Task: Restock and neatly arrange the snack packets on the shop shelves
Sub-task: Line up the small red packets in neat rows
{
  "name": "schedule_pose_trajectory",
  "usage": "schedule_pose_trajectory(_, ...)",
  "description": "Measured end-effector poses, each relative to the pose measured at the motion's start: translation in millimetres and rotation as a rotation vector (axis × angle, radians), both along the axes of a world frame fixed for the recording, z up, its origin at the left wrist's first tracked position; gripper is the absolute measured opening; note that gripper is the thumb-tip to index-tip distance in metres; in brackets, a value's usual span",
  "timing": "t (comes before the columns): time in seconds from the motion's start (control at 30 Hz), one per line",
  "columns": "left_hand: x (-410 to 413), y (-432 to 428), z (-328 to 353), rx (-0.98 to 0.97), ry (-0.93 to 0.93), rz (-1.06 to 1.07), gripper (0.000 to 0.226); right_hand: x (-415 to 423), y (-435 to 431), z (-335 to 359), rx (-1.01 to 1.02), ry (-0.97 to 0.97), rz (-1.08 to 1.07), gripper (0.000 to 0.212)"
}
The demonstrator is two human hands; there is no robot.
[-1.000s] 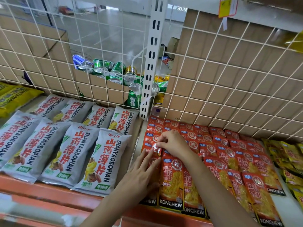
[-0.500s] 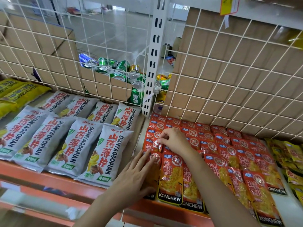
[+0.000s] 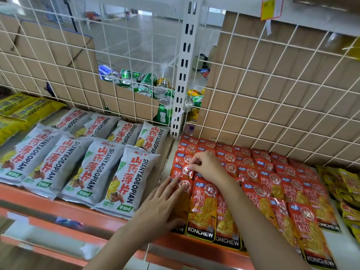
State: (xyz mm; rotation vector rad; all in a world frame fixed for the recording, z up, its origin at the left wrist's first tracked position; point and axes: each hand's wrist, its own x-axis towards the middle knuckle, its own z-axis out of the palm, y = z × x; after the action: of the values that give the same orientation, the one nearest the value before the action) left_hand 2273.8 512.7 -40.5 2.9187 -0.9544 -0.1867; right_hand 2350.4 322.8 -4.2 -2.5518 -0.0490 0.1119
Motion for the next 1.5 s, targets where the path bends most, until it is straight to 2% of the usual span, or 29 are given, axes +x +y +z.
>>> schedule_pose_trajectory(0.2,3,-7,10,-0.072,-0.105,0.041,0.071,0,-2,-3,0.012,-0.033,-0.006,0.012)
schedule_pose_trajectory(0.37,18,-20,10,-0.247,-0.009,0.014,0.088,5,-4,-6,-0.067,-0.197,-0.119,0.023)
schedule_pose_trajectory(0.47,21,-23,3,-0.228,0.02,0.014,0.085,10,-5,-5,-0.18,-0.135,-0.046,0.037)
schedule_pose_trajectory(0.57,20,-22,-2,-0.236,0.014,0.017,0.078,13,-3,-3,-0.177,-0.083,-0.006,0.046)
schedule_pose_trajectory(0.77,21,-23,-5,-0.265,0.05,0.015,0.089,13,-4,-8,-0.112,-0.091,0.006,0.038)
schedule_pose_trajectory(0.93,22,-23,-7,-0.263,0.062,0.021,0.08,15,-5,-11,-0.118,-0.101,0.005,0.037)
schedule_pose_trajectory(1.1,22,-21,-7,-0.277,0.061,0.017,0.078,17,-5,-11,-0.06,-0.152,-0.047,0.041)
schedule_pose_trajectory(1.27,22,-21,-7,-0.269,0.085,0.025,0.079,31,-7,-7,-0.2,-0.086,0.003,0.059)
schedule_pose_trajectory(1.5,20,-24,-1,-0.258,0.129,0.04,0.075,33,-9,-10,-0.158,-0.095,0.01,0.052)
